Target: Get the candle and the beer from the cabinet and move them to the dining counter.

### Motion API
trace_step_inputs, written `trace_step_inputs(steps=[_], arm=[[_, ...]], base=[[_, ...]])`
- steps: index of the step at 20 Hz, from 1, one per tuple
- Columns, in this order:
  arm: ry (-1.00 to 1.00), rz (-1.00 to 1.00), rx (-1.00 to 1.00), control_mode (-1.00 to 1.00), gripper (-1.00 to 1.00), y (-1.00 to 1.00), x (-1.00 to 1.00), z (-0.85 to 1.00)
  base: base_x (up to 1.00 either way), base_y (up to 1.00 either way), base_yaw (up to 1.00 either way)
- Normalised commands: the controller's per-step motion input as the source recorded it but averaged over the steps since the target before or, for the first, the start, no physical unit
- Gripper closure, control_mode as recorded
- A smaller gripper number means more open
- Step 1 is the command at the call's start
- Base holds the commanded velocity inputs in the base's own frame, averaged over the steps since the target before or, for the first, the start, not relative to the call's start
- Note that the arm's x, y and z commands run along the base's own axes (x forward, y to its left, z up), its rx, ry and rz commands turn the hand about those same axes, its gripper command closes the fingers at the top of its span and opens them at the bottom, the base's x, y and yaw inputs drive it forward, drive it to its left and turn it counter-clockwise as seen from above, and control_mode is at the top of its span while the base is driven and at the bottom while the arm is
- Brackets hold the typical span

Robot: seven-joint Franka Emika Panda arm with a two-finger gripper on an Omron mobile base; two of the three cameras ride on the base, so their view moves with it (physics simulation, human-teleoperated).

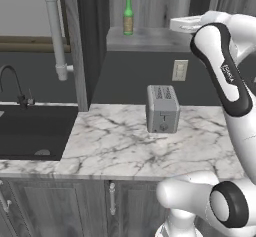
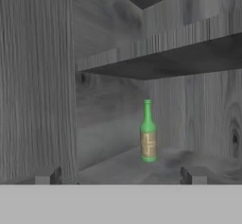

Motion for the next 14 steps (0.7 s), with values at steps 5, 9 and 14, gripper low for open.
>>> trace_step_inputs(steps=[5,9,14], arm=[[0.0,0.0,0.0,-1.0,-1.0,0.0,0.36,0.0],[0.0,0.0,0.0,-1.0,-1.0,0.0,0.4,0.0],[0.0,0.0,0.0,-1.0,-1.0,0.0,0.37,0.0]], base=[[0.0,0.0,0.0],[0.0,0.0,0.0],[0.0,0.0,0.0]])
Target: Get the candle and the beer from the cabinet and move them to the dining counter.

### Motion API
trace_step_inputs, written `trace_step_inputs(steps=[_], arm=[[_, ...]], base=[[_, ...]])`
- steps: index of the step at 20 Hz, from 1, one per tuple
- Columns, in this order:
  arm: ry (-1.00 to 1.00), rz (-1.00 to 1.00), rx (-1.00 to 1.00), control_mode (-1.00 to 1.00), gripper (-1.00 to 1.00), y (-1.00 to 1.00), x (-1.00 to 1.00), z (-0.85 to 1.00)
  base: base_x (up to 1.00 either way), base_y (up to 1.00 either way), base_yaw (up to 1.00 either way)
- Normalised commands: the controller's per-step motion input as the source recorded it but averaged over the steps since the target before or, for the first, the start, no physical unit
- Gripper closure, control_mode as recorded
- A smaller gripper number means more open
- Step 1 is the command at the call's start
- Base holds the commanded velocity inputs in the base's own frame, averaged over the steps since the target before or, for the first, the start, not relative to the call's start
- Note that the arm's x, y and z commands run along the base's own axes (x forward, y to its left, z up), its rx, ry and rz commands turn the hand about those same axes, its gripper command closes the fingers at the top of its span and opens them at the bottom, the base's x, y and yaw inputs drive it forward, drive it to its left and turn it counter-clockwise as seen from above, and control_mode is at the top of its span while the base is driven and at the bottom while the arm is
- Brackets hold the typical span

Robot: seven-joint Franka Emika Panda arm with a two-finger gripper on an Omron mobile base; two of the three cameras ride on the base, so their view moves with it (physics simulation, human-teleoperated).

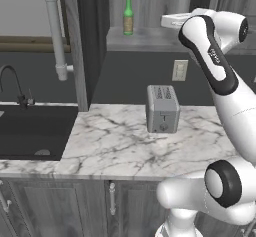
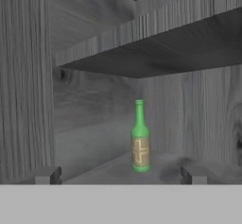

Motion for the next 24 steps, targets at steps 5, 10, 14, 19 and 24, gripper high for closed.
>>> trace_step_inputs(steps=[5,10,14,19,24], arm=[[0.0,0.0,0.0,-1.0,-1.0,0.0,0.34,0.0],[0.0,0.0,0.0,-1.0,-1.0,0.0,0.32,0.0],[0.01,0.0,0.0,-1.0,-1.0,0.0,0.34,0.0],[0.06,0.0,0.0,-1.0,-1.0,0.02,0.36,0.0],[0.09,0.0,0.0,-1.0,-1.0,0.1,0.37,0.0]], base=[[0.0,0.0,0.0],[0.0,0.0,0.0],[0.0,0.0,0.0],[0.0,0.0,0.0],[0.0,0.0,0.0]])
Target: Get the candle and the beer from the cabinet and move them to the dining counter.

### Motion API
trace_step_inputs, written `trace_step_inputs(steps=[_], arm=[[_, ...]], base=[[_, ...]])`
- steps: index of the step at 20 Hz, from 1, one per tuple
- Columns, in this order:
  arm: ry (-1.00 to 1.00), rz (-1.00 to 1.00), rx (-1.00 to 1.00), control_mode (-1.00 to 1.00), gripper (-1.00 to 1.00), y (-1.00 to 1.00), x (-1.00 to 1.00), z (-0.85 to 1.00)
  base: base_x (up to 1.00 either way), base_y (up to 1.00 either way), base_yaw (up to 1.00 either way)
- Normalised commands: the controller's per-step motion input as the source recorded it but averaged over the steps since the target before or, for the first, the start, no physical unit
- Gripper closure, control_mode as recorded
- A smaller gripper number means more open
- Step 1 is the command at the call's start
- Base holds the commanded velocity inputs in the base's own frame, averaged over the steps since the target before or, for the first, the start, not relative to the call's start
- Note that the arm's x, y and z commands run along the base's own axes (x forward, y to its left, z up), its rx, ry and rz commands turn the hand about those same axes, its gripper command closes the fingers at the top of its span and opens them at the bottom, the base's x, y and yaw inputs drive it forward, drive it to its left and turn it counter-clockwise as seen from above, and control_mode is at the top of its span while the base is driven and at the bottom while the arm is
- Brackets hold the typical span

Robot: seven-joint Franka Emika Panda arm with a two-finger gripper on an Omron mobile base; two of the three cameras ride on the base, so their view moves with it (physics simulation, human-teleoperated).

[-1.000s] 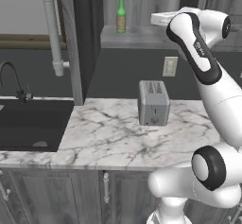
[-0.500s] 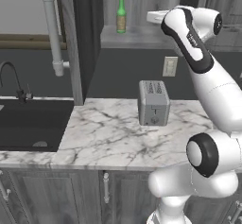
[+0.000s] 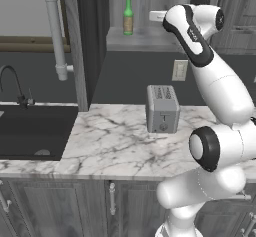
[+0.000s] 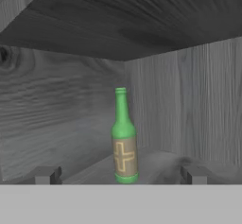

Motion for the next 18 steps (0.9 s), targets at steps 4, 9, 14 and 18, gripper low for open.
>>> trace_step_inputs(steps=[4,9,14,18], arm=[[0.09,0.0,0.0,-1.0,-1.0,0.12,0.36,0.0],[0.04,0.0,0.0,-1.0,-1.0,0.08,0.18,0.08],[0.0,0.0,0.0,-1.0,-1.0,0.08,0.03,0.13],[0.0,0.0,0.0,-1.0,-1.0,0.06,0.0,0.07]], base=[[0.0,0.0,0.0],[0.0,0.0,0.0],[0.0,0.0,0.0],[0.0,0.0,0.0]])
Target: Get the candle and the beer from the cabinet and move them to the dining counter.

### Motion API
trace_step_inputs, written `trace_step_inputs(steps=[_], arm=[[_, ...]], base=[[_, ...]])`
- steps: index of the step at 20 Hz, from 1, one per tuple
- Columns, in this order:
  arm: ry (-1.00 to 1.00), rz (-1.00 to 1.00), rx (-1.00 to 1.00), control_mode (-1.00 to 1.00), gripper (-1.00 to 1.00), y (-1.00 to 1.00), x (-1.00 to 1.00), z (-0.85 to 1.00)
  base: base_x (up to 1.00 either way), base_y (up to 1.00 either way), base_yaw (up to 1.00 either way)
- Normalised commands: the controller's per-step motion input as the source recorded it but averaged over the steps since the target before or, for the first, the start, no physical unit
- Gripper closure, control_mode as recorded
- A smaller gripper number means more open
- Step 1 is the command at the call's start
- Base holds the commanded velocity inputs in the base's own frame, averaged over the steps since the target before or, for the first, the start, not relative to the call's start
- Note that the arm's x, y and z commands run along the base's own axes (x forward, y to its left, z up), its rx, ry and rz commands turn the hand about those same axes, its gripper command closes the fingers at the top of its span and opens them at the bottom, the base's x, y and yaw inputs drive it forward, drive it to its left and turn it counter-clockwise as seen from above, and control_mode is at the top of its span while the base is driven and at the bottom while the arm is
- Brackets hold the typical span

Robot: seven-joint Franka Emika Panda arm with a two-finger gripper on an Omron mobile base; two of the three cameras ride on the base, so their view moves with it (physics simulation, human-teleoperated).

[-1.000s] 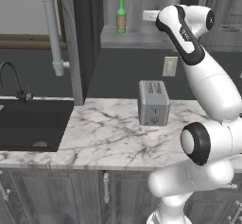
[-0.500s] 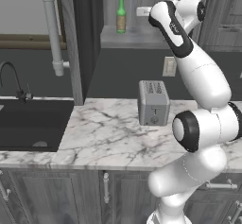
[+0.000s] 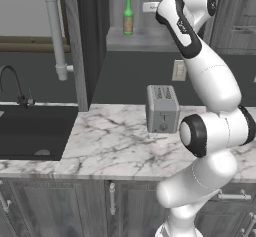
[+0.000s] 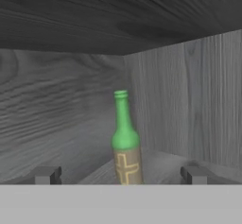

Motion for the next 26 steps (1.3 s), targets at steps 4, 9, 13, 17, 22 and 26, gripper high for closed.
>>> trace_step_inputs(steps=[4,9,13,17,22,26], arm=[[0.0,0.0,0.0,-1.0,-1.0,0.04,0.03,0.0],[0.0,0.0,0.0,-1.0,-1.0,0.0,0.04,0.0],[0.0,0.0,0.0,-1.0,-1.0,0.02,0.13,0.0],[0.0,0.0,0.0,-1.0,-1.0,0.08,0.23,0.0],[0.0,0.0,0.0,-1.0,-1.0,0.09,0.27,0.0],[0.0,0.0,0.0,-1.0,-1.0,0.07,0.31,0.0]], base=[[0.0,0.0,0.0],[0.0,0.0,0.0],[0.0,0.0,0.0],[0.0,0.0,0.0],[0.0,0.0,0.0],[0.0,0.0,0.0]])
